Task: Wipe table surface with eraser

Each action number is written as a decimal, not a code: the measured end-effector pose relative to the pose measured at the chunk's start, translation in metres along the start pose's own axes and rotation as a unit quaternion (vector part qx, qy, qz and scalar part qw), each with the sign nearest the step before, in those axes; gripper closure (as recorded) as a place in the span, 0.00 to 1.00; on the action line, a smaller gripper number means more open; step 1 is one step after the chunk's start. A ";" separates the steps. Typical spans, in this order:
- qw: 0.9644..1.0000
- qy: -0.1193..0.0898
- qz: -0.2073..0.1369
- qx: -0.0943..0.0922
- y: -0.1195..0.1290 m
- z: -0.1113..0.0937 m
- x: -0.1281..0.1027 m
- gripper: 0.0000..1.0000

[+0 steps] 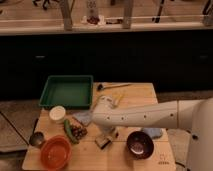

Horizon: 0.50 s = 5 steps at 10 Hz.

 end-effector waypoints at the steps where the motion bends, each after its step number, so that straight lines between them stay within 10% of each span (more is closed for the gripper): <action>1: 1.000 0.002 0.007 0.003 0.001 -0.002 0.004 0.96; 5: 0.999 0.011 0.035 0.005 0.005 -0.007 0.026 0.96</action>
